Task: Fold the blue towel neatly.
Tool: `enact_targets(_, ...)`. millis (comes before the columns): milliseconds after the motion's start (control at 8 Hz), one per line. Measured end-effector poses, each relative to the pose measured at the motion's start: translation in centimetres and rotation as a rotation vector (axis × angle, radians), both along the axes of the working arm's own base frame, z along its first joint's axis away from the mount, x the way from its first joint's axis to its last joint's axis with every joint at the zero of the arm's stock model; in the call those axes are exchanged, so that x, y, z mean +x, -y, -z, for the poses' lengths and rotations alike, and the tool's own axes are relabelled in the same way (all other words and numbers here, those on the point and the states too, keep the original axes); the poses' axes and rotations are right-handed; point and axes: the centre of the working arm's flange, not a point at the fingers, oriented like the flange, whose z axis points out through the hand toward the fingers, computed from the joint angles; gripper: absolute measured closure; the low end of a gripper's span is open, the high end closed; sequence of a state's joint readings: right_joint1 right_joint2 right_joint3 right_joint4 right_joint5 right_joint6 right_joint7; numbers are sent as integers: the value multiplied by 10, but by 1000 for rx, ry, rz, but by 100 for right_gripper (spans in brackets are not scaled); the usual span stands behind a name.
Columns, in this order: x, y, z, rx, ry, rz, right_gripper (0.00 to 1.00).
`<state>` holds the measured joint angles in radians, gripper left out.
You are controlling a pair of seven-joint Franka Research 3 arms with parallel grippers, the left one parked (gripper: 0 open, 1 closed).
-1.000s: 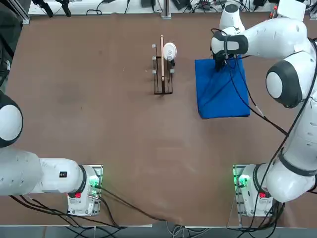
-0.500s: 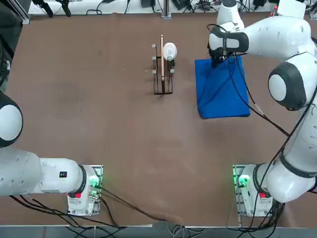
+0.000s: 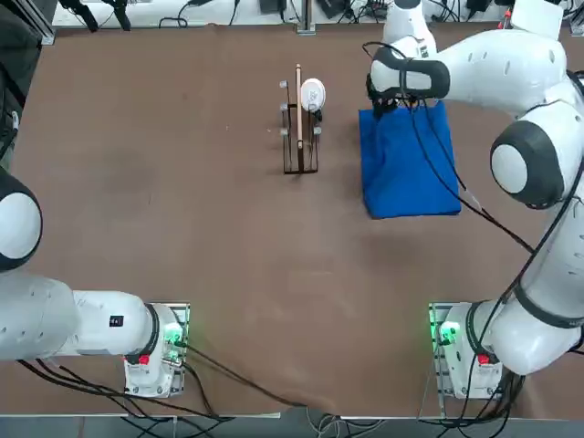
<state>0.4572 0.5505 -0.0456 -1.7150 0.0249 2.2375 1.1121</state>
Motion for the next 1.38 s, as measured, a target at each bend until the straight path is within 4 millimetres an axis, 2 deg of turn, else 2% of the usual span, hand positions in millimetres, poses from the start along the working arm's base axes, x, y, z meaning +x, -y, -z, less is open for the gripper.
enact_targets(250,10,-24,-11,18,38,-34,97)
enact_targets(500,17,-46,-7,25,55,-58,97)
enact_targets(1125,15,-57,15,14,36,-90,96)
enact_targets(1250,14,-59,19,12,32,-103,82)
enact_targets(1375,15,-60,20,13,33,-110,62)
